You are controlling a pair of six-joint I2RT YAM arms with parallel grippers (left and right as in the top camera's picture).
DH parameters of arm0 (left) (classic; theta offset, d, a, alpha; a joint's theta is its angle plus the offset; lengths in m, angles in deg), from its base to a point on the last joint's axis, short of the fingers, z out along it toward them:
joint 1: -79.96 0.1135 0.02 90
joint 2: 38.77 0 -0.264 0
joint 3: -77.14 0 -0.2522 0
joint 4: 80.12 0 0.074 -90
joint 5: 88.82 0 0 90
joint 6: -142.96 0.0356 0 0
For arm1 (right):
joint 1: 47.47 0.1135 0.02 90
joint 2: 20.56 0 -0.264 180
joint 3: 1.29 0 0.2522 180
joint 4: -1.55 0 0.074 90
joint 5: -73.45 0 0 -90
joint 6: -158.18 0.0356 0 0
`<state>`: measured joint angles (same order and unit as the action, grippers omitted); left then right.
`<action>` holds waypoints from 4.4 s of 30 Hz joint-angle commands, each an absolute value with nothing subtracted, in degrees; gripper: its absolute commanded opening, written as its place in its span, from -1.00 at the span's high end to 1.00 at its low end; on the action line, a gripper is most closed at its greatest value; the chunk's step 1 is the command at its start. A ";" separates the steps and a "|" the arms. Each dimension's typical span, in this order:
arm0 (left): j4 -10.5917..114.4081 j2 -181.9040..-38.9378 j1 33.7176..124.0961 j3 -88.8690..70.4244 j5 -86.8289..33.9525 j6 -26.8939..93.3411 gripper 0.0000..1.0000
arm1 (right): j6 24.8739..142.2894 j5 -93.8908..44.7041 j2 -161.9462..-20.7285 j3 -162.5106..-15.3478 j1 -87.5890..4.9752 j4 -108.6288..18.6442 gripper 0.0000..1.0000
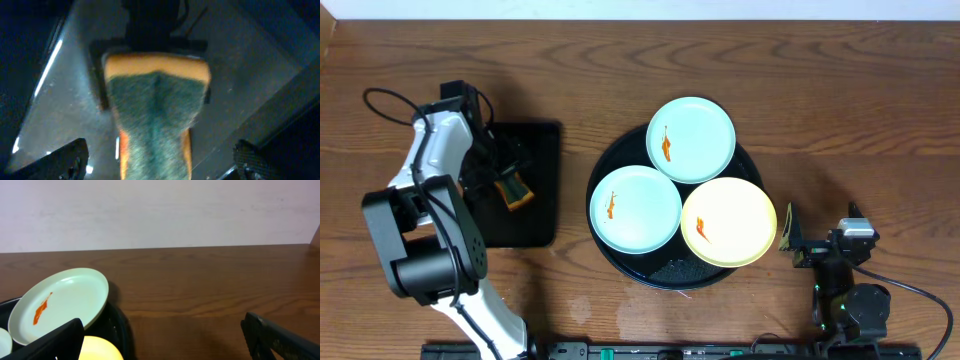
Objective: Clean dirty plates on tray and stack at the side
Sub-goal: 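Reach the left gripper down to the sponge on the black tray, then close the left gripper on the sponge and lift it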
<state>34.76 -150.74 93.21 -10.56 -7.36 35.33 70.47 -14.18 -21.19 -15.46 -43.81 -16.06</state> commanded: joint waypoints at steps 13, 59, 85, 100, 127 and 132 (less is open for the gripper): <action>36.84 -151.94 92.73 -15.52 -2.70 34.74 -0.61 | 69.81 -13.81 -20.88 -15.37 -44.07 -16.28 -0.99; 46.35 -151.13 92.73 -19.01 -0.91 34.87 -0.34 | 69.81 -13.81 -20.88 -15.37 -44.07 -16.28 -0.98; 41.34 -129.60 92.78 -9.07 -1.37 34.85 0.85 | 69.81 -13.81 -20.88 -15.37 -44.07 -16.28 -0.98; 49.01 -130.28 92.73 -21.16 -1.35 34.87 0.85 | 69.81 -13.81 -20.88 -15.37 -44.07 -16.31 -0.99; 47.61 -124.73 93.67 -18.69 -7.01 21.39 0.85 | 69.81 -13.81 -20.88 -15.37 -44.07 -16.28 -0.99; 50.91 -133.78 98.48 -18.69 -29.13 14.22 0.85 | 69.81 -13.81 -20.88 -15.37 -44.07 -16.28 -0.98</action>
